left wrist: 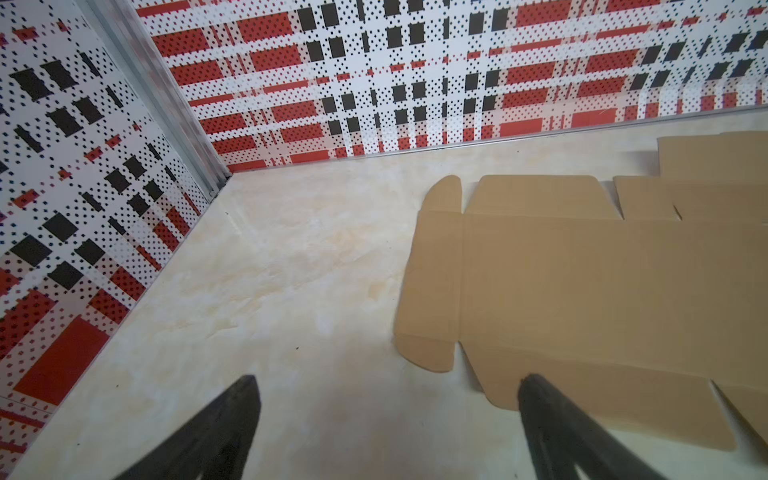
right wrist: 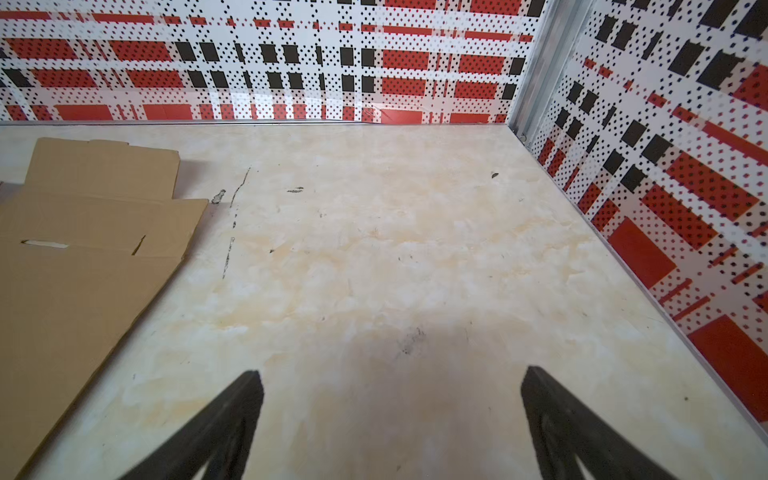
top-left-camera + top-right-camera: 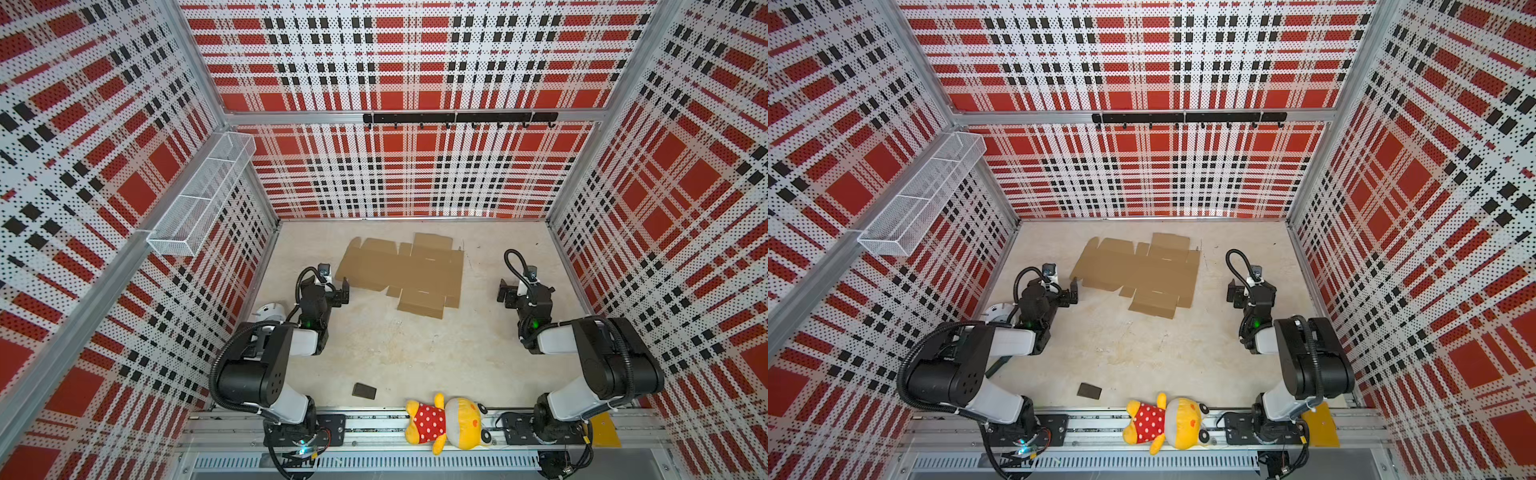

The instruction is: Fold the paper box

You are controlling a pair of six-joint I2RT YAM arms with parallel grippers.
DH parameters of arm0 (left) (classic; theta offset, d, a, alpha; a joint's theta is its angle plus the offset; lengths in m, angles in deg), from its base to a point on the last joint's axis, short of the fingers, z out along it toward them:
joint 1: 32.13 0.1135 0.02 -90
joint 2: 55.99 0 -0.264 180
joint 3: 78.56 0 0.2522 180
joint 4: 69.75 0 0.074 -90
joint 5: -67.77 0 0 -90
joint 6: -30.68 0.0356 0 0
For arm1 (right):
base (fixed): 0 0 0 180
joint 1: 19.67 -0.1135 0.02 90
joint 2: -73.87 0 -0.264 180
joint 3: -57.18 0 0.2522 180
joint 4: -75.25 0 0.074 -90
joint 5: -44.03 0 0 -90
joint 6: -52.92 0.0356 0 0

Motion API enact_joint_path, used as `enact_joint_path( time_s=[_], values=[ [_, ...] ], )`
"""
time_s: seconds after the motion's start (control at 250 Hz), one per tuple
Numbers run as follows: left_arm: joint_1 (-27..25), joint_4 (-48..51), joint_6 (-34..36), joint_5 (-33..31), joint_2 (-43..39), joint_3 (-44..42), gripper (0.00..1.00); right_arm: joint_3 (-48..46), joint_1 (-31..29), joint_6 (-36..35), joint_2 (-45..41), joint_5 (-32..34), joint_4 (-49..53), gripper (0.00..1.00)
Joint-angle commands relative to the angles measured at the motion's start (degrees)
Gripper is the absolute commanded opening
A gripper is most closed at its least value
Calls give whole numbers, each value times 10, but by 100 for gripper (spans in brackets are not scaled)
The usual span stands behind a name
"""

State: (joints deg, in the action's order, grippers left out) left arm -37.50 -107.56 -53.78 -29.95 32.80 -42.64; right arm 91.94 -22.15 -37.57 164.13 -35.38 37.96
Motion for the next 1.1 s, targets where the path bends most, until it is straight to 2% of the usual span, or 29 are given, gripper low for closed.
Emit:
enact_joint_path(
  time_s=[0.0, 0.368, 0.6, 1.096],
  values=[
    [9, 1, -17, 23, 5, 13, 99, 11, 4, -9, 8, 4, -36, 100],
    [10, 1, -19, 25, 7, 14, 99, 11, 3, -8, 8, 4, -37, 100],
    [-14, -25, -6, -24, 8, 1, 99, 11, 3, -8, 8, 4, -36, 100],
    [-18, -55, -2, -32, 17, -7, 99, 11, 4, -8, 8, 4, -36, 100]
  ],
)
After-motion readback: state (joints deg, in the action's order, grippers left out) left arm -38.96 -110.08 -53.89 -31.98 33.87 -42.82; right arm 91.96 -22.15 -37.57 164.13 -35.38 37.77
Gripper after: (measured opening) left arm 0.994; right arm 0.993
